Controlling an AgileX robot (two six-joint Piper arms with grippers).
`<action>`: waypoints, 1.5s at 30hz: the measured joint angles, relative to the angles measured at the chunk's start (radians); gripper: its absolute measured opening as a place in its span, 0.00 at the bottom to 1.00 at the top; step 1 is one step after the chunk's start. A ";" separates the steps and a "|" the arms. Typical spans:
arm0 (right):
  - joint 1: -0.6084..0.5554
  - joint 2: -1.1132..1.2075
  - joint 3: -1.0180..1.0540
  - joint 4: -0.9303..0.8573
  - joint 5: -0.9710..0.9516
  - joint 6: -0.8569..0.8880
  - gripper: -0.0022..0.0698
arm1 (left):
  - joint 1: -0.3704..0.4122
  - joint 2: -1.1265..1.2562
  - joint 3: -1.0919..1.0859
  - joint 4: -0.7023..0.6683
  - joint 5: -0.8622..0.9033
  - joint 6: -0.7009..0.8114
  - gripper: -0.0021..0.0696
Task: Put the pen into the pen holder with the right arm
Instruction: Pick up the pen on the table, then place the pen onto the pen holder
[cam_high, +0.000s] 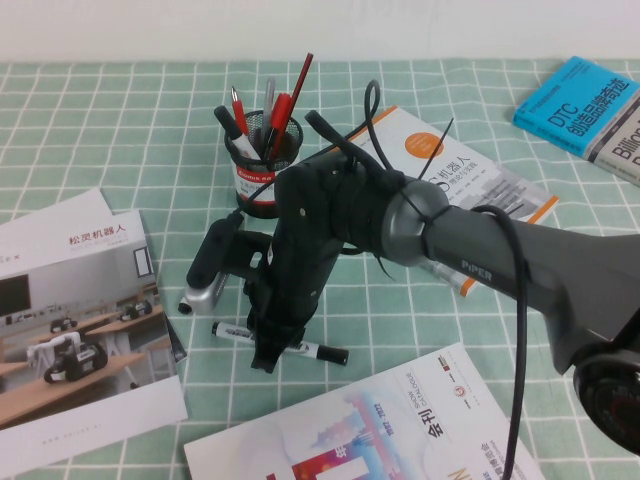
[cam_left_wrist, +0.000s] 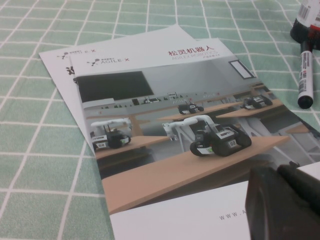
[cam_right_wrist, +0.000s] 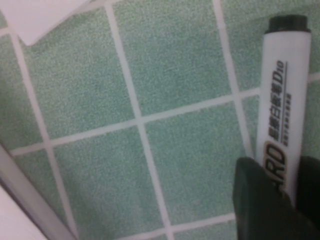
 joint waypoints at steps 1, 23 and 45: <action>0.000 0.000 -0.001 -0.002 0.000 0.004 0.20 | 0.000 0.000 0.000 0.000 0.000 0.000 0.02; -0.042 -0.326 0.095 -0.228 -0.159 0.569 0.19 | 0.000 0.000 0.000 0.000 0.000 0.000 0.02; -0.152 -0.251 0.430 -0.144 -1.618 0.632 0.19 | 0.000 0.000 0.000 0.000 0.000 0.000 0.02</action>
